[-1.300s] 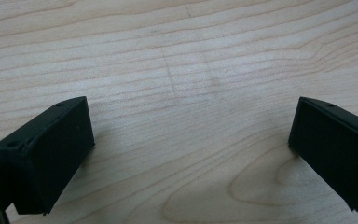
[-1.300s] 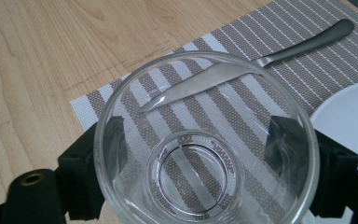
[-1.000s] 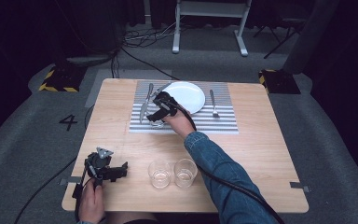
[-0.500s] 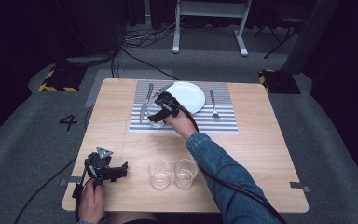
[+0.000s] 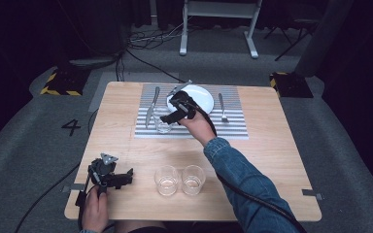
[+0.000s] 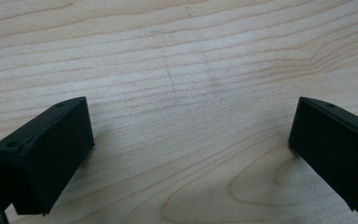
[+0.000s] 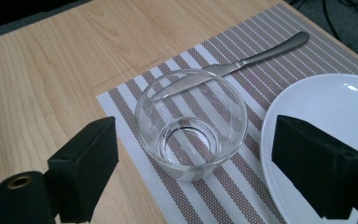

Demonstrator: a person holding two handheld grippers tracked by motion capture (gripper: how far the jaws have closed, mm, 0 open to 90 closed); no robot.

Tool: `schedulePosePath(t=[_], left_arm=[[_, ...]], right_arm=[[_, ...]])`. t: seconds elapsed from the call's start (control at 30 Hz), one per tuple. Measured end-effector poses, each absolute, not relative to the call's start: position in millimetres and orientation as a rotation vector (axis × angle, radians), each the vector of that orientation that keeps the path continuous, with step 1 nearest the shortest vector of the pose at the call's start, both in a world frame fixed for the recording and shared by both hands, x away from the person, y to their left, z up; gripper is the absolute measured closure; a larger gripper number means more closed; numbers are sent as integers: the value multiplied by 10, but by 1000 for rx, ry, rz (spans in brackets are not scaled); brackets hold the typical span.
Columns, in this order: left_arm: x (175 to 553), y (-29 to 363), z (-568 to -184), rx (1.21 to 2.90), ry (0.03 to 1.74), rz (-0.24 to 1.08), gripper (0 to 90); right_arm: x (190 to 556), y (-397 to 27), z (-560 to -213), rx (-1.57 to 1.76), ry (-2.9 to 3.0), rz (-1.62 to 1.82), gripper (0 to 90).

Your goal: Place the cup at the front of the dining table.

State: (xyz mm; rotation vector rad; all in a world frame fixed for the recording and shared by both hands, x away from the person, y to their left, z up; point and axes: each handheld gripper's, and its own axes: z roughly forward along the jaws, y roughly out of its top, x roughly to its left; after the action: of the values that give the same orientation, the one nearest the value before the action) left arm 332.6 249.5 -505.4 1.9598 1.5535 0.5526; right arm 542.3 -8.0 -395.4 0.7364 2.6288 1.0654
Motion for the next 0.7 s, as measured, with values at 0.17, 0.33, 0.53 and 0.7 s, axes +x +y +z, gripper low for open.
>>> schedulePosePath(t=[0.17, 0.33, 0.53, 0.7], left_arm=[[3327, 2494, -5055, 1957, 1554, 553, 0], [3332, 2490, -5054, 1956, 1557, 551, 0], [3331, 2491, -5053, 1958, 1557, 548, 0], [3331, 2491, -5054, 1957, 1556, 549, 0]], right_arm=[[5360, -156, -3844, 733, 2622, 1094, 151], [5251, -322, -3697, 702, 2623, 1100, 151], [5124, -567, -3533, 687, 2607, 1108, 151], [5027, -782, -3518, 715, 2601, 1113, 151]])
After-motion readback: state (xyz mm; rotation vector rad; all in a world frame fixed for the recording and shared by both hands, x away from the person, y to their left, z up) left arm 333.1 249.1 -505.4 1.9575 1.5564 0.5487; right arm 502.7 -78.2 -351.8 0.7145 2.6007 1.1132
